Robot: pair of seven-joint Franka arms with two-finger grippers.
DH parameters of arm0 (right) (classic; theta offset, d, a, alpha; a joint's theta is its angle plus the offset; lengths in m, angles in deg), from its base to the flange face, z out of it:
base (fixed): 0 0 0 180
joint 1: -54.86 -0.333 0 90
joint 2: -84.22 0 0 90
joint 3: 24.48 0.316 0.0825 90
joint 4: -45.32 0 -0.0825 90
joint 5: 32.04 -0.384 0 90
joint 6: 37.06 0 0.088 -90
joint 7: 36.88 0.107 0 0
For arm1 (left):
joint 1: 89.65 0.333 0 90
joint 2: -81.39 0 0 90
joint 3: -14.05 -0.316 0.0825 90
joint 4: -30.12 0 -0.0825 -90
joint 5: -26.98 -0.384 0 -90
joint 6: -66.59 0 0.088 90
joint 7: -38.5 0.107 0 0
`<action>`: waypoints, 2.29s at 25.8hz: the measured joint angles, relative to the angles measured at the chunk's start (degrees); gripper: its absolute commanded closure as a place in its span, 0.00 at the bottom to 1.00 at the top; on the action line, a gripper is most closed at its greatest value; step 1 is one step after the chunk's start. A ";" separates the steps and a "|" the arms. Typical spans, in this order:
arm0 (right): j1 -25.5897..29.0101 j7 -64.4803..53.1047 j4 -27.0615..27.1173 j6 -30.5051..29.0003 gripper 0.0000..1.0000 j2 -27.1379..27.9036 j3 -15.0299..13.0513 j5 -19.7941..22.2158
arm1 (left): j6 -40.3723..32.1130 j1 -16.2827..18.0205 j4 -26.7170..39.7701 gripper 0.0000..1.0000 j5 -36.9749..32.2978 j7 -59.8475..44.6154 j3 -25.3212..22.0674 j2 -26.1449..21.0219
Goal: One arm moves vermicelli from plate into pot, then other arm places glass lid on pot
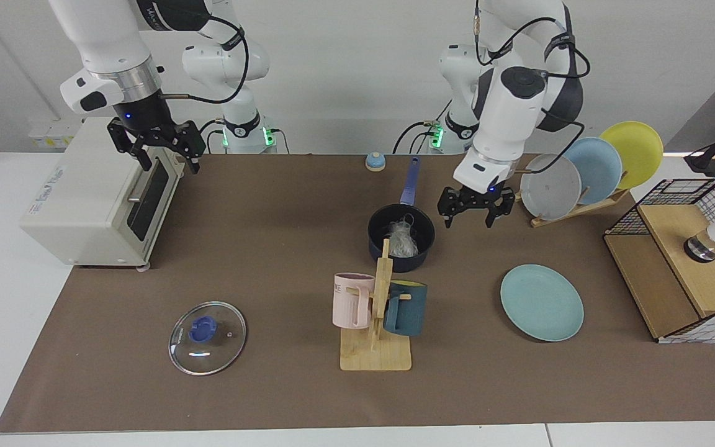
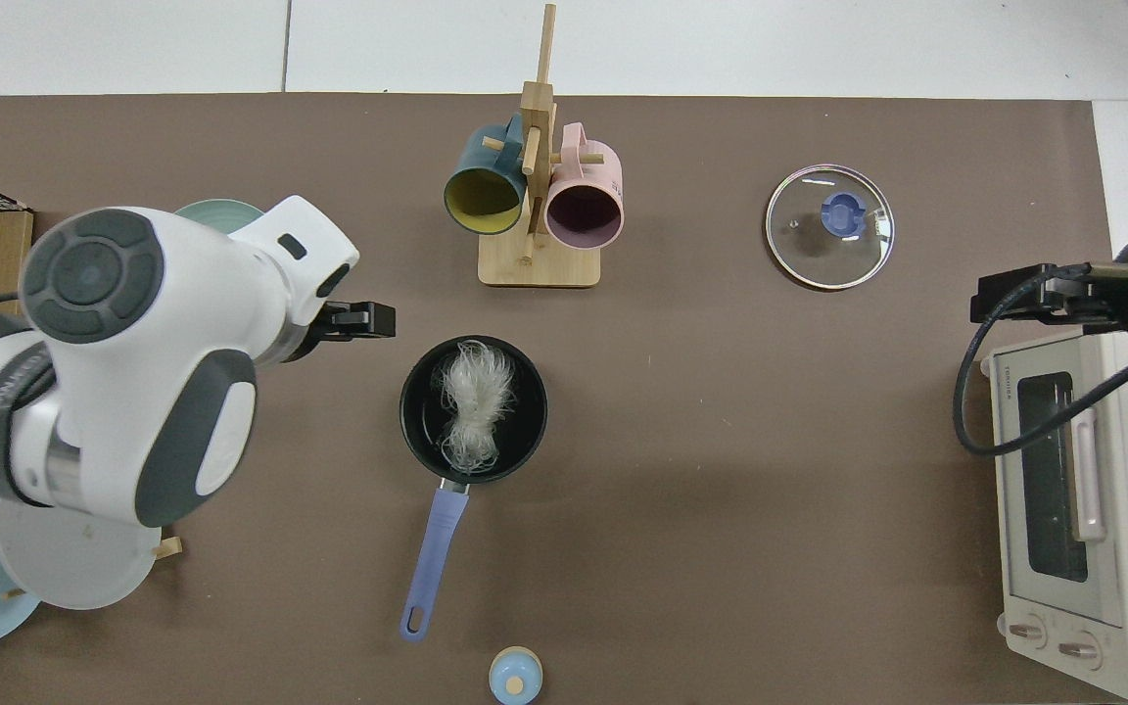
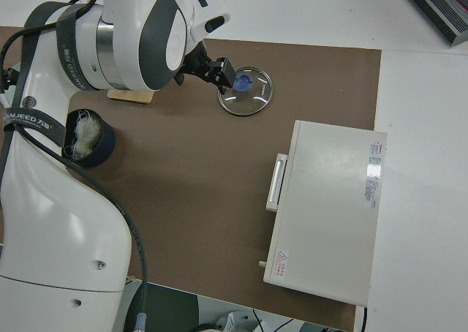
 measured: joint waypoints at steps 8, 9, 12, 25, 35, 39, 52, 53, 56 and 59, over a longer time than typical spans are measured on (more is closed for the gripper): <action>0.00 0.00 0.00 0.00 0.00 0.00 0.00 0.00 | -12.04 7.71 -8.21 0.00 -0.18 11.14 -0.25 2.38; 0.00 0.00 0.00 0.00 0.00 0.00 0.00 0.00 | -12.80 8.39 -8.87 0.00 -0.25 11.81 -0.24 2.54; 0.00 0.00 0.00 0.00 0.00 0.00 0.00 0.00 | -13.65 9.91 -9.77 0.00 -0.31 13.26 -0.21 2.97; 0.00 0.00 0.00 0.00 0.00 0.00 0.00 0.00 | -14.95 13.04 -10.15 0.00 -0.37 18.59 -1.14 4.42; 0.00 0.00 0.00 0.00 0.00 0.00 0.00 0.00 | -16.82 13.28 -10.86 0.00 -0.38 26.73 -5.70 4.76; 0.00 0.00 0.00 0.00 0.00 0.00 0.00 0.00 | -17.66 13.20 -10.90 0.00 -0.38 26.97 -5.57 5.17; 0.00 0.00 0.00 0.00 0.00 0.00 0.00 0.00 | -17.97 11.95 -10.90 0.00 -0.36 26.70 -1.70 5.96; 0.00 0.00 0.00 0.00 0.00 0.00 0.00 0.00 | -17.97 11.82 -10.90 0.00 -0.36 26.66 -1.60 5.96; 0.00 0.00 0.00 0.00 0.00 0.00 0.00 0.00 | -17.99 11.83 -10.90 0.00 -0.36 26.65 -1.64 5.96; 0.00 0.00 0.00 0.00 0.00 0.00 0.00 0.00 | -17.99 11.91 -10.90 0.00 -0.36 26.65 -2.11 5.96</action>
